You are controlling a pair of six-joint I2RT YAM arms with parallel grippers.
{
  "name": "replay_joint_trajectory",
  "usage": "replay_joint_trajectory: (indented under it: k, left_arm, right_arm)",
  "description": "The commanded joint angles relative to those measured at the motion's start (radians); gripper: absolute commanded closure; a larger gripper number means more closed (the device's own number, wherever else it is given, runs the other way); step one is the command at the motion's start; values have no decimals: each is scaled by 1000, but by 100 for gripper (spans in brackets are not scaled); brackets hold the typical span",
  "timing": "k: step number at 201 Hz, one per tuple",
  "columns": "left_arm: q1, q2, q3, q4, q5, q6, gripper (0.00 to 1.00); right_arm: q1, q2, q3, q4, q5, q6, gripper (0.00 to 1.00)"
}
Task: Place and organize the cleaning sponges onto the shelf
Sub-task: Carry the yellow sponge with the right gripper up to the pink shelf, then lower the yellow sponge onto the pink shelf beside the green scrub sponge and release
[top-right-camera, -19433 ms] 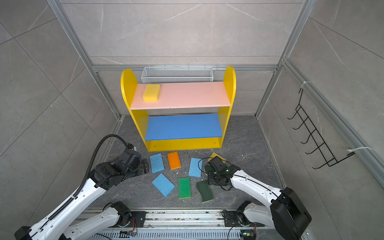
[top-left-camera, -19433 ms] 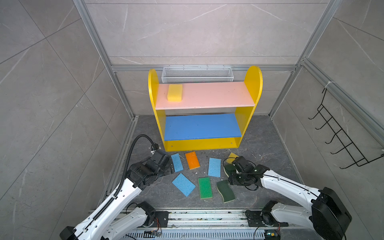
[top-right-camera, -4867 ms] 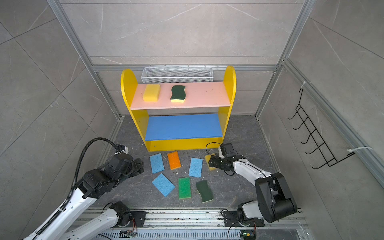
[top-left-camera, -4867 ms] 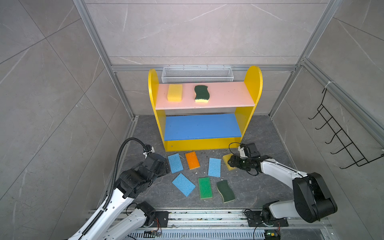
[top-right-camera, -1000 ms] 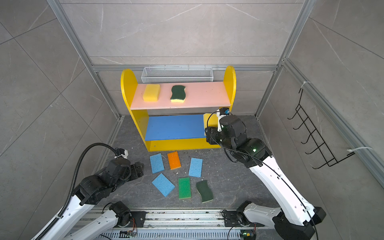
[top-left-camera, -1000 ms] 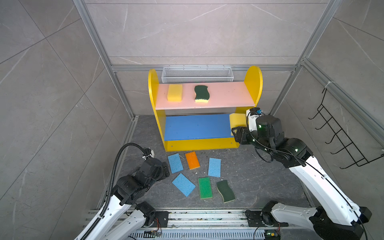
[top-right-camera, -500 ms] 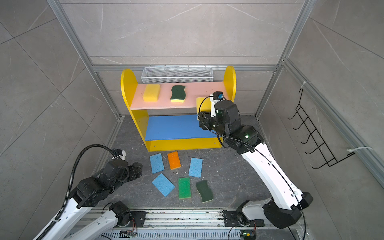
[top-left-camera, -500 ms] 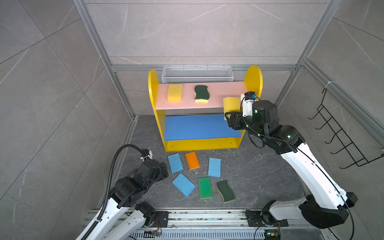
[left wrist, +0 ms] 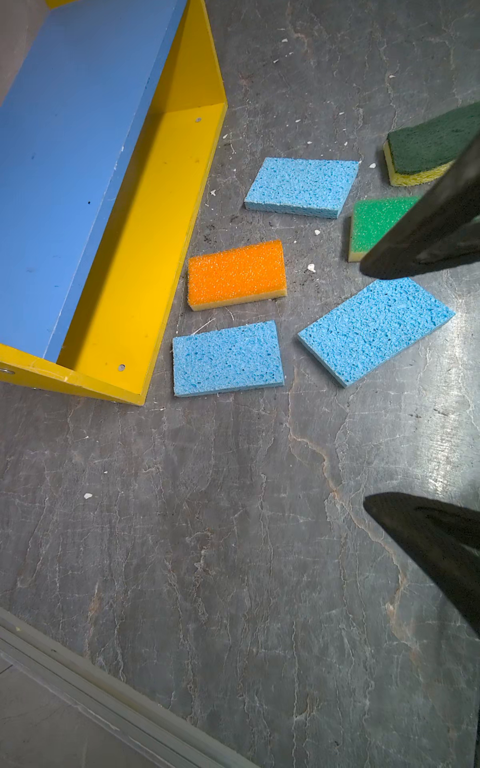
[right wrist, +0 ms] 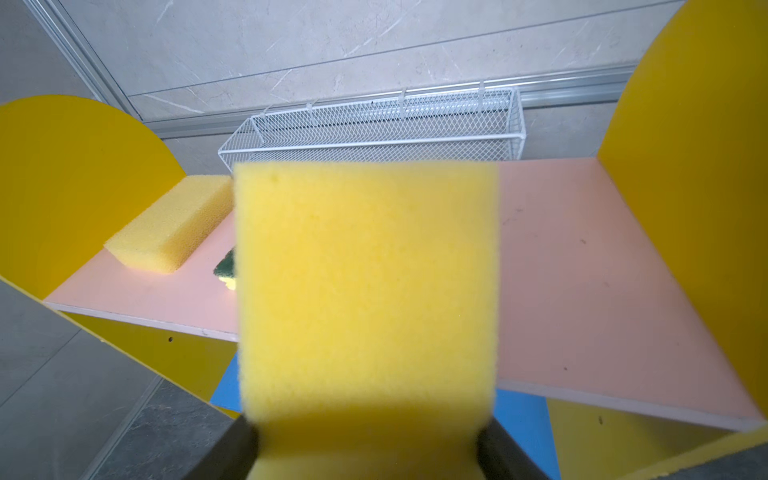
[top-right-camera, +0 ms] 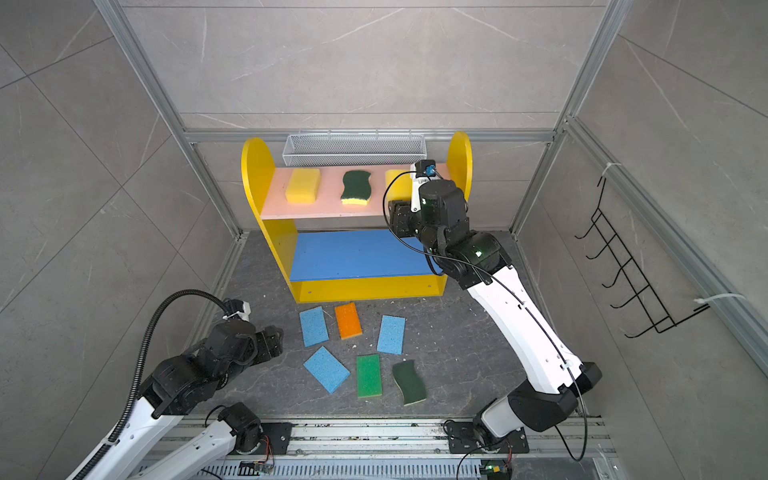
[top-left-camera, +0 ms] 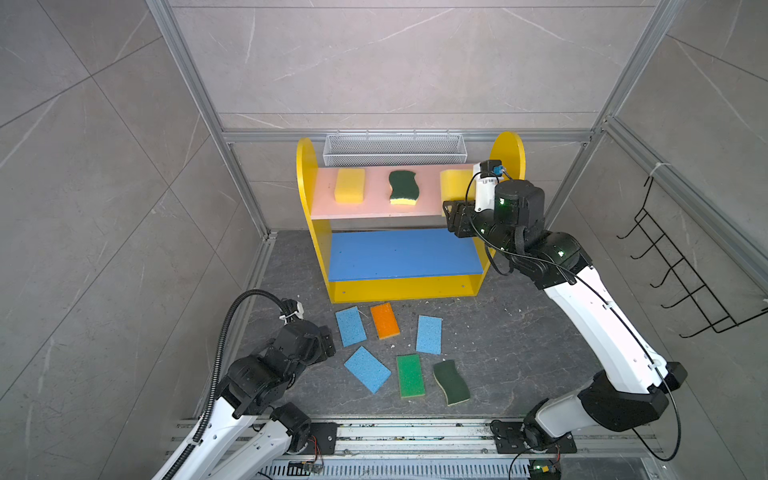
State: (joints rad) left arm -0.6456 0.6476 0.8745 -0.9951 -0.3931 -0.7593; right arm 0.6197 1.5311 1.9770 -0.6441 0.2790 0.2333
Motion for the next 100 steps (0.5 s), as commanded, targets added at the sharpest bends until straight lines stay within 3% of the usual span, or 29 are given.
replay_joint_trajectory:
  k: [1,100]
  left_arm:
    - [1,8,19,6,-29,-3,17]
    - [0,7,18,-3,-38,-6,17]
  right_arm:
    - [6,33,48,26,74,-53,36]
    - [-18,174,162,-2,186,-117,34]
